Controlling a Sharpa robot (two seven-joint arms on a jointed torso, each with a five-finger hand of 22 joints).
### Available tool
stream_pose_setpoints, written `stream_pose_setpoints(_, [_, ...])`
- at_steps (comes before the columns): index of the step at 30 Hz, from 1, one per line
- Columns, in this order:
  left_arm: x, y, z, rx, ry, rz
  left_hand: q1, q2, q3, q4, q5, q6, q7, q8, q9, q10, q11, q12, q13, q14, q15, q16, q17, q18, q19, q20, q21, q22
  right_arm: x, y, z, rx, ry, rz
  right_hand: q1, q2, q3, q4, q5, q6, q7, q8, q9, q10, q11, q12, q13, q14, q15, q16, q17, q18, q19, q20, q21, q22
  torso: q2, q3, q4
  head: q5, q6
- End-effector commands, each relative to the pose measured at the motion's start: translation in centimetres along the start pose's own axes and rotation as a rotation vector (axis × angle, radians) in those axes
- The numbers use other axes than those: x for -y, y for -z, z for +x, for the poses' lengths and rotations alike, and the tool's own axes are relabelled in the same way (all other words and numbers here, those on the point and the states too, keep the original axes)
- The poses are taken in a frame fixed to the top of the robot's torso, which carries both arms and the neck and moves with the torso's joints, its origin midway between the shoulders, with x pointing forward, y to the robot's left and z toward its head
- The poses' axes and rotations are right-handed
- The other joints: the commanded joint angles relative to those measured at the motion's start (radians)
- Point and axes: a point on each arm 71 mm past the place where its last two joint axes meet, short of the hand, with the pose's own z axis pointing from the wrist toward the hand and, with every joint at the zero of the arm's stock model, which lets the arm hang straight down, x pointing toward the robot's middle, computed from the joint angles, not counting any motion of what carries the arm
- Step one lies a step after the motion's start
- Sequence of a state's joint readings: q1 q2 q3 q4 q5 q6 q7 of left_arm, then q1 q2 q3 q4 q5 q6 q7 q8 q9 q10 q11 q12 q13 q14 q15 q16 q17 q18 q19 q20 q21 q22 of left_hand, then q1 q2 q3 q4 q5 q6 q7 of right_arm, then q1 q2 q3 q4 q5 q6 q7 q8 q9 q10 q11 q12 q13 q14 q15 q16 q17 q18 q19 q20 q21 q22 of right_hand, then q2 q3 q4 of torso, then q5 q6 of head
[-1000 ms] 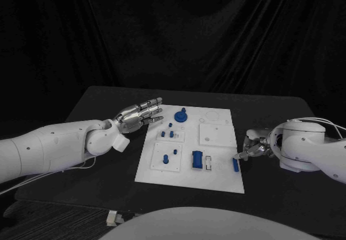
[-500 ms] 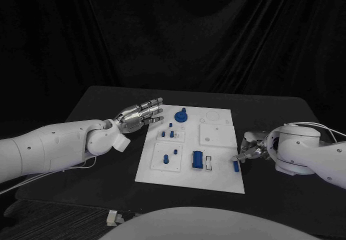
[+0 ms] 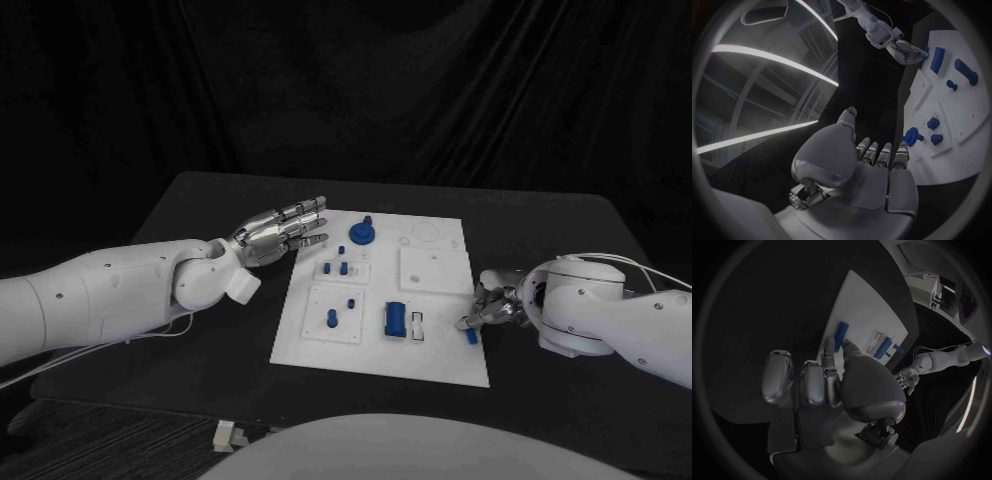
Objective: Assemble the parts on the task board
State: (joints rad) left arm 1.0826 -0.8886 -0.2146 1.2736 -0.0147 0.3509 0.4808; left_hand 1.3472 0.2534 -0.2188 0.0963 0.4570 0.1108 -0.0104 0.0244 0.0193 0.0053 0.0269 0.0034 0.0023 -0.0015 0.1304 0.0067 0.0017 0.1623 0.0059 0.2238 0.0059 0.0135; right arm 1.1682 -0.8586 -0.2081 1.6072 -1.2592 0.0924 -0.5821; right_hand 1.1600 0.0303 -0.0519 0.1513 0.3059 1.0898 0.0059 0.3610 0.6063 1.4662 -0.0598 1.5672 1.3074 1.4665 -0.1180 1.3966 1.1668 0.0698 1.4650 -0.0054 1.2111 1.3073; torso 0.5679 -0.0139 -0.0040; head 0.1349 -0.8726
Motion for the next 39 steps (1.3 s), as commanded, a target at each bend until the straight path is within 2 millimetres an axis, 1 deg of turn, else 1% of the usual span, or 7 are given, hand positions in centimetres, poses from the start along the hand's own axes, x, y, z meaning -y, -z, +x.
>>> stream_pose_setpoints(1, [-0.1, -0.1, 0.2, -0.017, 0.016, 0.005, 0.003, 0.010, 0.000, -0.004, 0.003, 0.000, 0.005, 0.003, 0.001, -0.002, 0.006, 0.001, 0.000, 0.001, 0.006, -0.007, -0.002, 0.005, -0.001, 0.008, -0.001, 0.000, -0.1, -0.2, 0.3, 0.004, -0.013, 0.016, 0.017, 0.000, 0.005, -0.013, 0.009, -0.011, -0.001, 0.006, 0.011, 0.105, -0.005, 0.004, 0.263, 0.040, -0.006, -0.008, -0.004, 0.005, 0.022, -0.007, -0.006, 0.164, 0.000, -0.0002, -0.0007, 0.002, 0.000])
stream_pose_setpoints(10, [-0.4, 0.0, 0.3, -0.022, 0.024, -0.005, 0.003, 0.011, 0.000, -0.006, 0.004, 0.003, 0.011, 0.004, 0.002, -0.002, 0.008, 0.001, 0.000, 0.001, 0.007, -0.007, -0.002, 0.005, -0.001, 0.008, -0.001, 0.000, -0.9, -0.4, 0.8, -0.024, 0.005, 0.003, 0.085, -0.005, 0.055, -0.078, 0.039, -0.080, 0.010, 0.001, 0.042, 0.105, 0.002, 0.004, 0.263, 0.041, 0.000, -0.010, -0.008, 0.004, 0.023, -0.004, -0.004, 0.164, 0.000, -0.0002, -0.0002, 0.003, 0.000])
stream_pose_setpoints(13, [-0.6, 0.1, 0.3, -0.020, 0.026, -0.006, 0.003, 0.011, 0.000, -0.006, 0.004, 0.003, 0.011, 0.004, 0.002, -0.002, 0.008, 0.001, 0.000, 0.001, 0.007, -0.007, -0.002, 0.005, -0.001, 0.008, -0.001, 0.000, -1.2, -0.5, 0.9, -0.031, 0.021, 0.003, 0.118, -0.010, 0.093, -0.118, 0.122, -0.126, 0.020, -0.001, 0.052, 0.105, 0.010, 0.004, 0.263, 0.040, 0.005, -0.012, -0.014, 0.004, 0.023, -0.001, -0.004, 0.164, 0.000, -0.0002, 0.0000, 0.003, 0.000])
stream_pose_setpoints(23, [-0.7, 0.4, 0.1, -0.015, 0.028, -0.007, 0.002, 0.012, 0.000, -0.007, 0.004, 0.004, 0.016, 0.005, 0.002, -0.002, 0.007, 0.002, 0.000, 0.001, 0.007, -0.007, -0.002, 0.005, -0.001, 0.008, -0.001, 0.000, -2.1, -0.6, 1.2, -0.006, 0.058, -0.014, 0.120, -0.026, 0.212, -0.196, 0.254, -0.190, 0.050, -0.004, 0.048, 0.105, 0.035, 0.004, 0.263, 0.036, 0.025, -0.019, -0.032, 0.005, 0.021, 0.016, -0.008, 0.164, -0.001, -0.0003, -0.0002, 0.007, 0.000])
stream_pose_setpoints(30, [-0.8, 0.4, 0.1, -0.015, 0.029, -0.008, 0.002, 0.012, 0.000, -0.008, 0.004, 0.003, 0.016, 0.004, 0.002, -0.002, 0.008, 0.002, 0.000, 0.001, 0.007, -0.007, -0.002, 0.005, -0.001, 0.008, -0.001, 0.000, -2.4, -0.1, 1.2, 0.038, -0.027, -0.052, 0.062, -0.063, 0.377, -0.257, 0.381, -0.146, 0.066, -0.039, -0.033, 0.105, 0.048, 0.004, 0.263, 0.038, 0.038, -0.012, -0.023, 0.002, 0.024, 0.028, 0.010, 0.168, 0.000, -0.0001, 0.0004, 0.010, 0.000])
stream_pose_setpoints(33, [-0.8, 0.5, 0.1, -0.013, 0.028, -0.009, 0.002, 0.012, 0.000, -0.008, 0.004, 0.003, 0.016, 0.004, 0.002, -0.001, 0.009, 0.002, 0.001, 0.001, 0.007, -0.007, -0.002, 0.005, -0.001, 0.008, -0.001, 0.000, -2.2, 0.2, 1.2, 0.025, -0.115, -0.065, 0.021, -0.083, 0.459, -0.280, 0.389, -0.110, 0.068, -0.069, -0.087, 0.105, 0.048, 0.004, 0.263, 0.039, 0.038, -0.006, -0.016, 0.001, 0.025, 0.031, 0.018, 0.170, 0.000, 0.0000, -0.0001, 0.011, 0.000])
stream_pose_setpoints(39, [-0.8, 0.5, 0.0, -0.010, 0.027, -0.010, 0.002, 0.012, 0.000, -0.008, 0.004, 0.003, 0.016, 0.004, 0.002, -0.001, 0.009, 0.002, 0.001, 0.001, 0.007, -0.007, -0.002, 0.005, -0.001, 0.008, -0.001, 0.000, -2.0, 0.9, 0.7, -0.043, -0.306, -0.080, -0.003, -0.089, 0.488, -0.286, 0.379, -0.097, 0.067, -0.083, -0.114, 0.105, 0.051, 0.004, 0.263, 0.039, 0.039, -0.004, -0.015, 0.000, 0.025, 0.031, 0.024, 0.171, 0.000, -0.0001, -0.0003, 0.008, 0.000])
